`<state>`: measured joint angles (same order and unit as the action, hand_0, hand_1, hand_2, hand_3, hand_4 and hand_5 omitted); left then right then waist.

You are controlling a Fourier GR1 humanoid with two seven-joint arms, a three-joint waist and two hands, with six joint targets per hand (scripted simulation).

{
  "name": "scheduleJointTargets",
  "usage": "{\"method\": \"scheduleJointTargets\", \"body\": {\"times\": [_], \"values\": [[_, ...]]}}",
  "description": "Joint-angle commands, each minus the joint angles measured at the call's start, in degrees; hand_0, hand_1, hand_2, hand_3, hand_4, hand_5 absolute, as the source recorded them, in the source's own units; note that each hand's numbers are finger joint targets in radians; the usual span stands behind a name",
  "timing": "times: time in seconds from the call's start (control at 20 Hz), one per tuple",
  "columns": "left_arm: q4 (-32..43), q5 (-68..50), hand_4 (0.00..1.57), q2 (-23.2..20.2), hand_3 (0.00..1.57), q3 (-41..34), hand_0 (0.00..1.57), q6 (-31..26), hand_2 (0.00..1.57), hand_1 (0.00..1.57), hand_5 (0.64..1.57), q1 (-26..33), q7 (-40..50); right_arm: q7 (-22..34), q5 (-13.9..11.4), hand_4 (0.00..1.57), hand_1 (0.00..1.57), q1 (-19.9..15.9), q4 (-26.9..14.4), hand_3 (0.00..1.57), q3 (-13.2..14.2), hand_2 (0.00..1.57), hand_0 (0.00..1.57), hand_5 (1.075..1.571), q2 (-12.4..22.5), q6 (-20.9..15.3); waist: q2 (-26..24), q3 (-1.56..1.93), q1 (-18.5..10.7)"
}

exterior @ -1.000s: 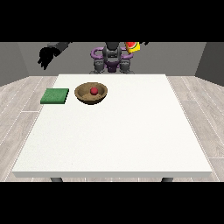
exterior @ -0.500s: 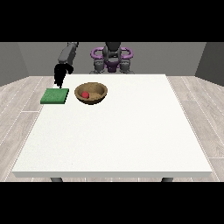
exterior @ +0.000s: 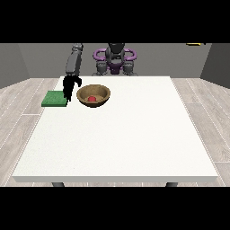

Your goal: Pick the cup and pour the ball into the bowl, then pick the bowl and place it on the pad

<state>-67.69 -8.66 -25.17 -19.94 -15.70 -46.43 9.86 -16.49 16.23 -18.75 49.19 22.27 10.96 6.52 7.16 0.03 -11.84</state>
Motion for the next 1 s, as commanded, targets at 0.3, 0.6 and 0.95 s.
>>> {"method": "scheduleJointTargets", "body": {"times": [0.3,0.6,0.95], "values": [[-5.8,-6.6,1.02,-5.7,0.0,-3.0,0.0,-3.6,0.0,0.0,1.538,0.2,4.1,-11.6,-0.9,0.51,0.0,-5.9,-14.6,0.0,1.0,0.0,0.0,1.552,0.3,0.7,5.5,0.06,-0.9],[-6.1,-7.2,1.01,-8.8,0.0,-4.7,0.0,-3.9,0.0,0.0,1.542,2.3,3.0,-13.2,-1.7,0.45,0.0,-7.5,-16.1,0.0,-0.5,0.0,0.0,1.544,1.0,1.4,6.7,0.04,1.5],[-7.5,-8.3,1.02,-7.1,0.0,-4.9,0.0,-2.8,0.0,0.0,1.537,4.9,1.2,-12.4,-1.9,0.46,0.0,-12.0,-17.6,0.0,-1.9,0.0,0.0,1.55,-2.0,-1.7,6.2,0.02,1.3]]}}
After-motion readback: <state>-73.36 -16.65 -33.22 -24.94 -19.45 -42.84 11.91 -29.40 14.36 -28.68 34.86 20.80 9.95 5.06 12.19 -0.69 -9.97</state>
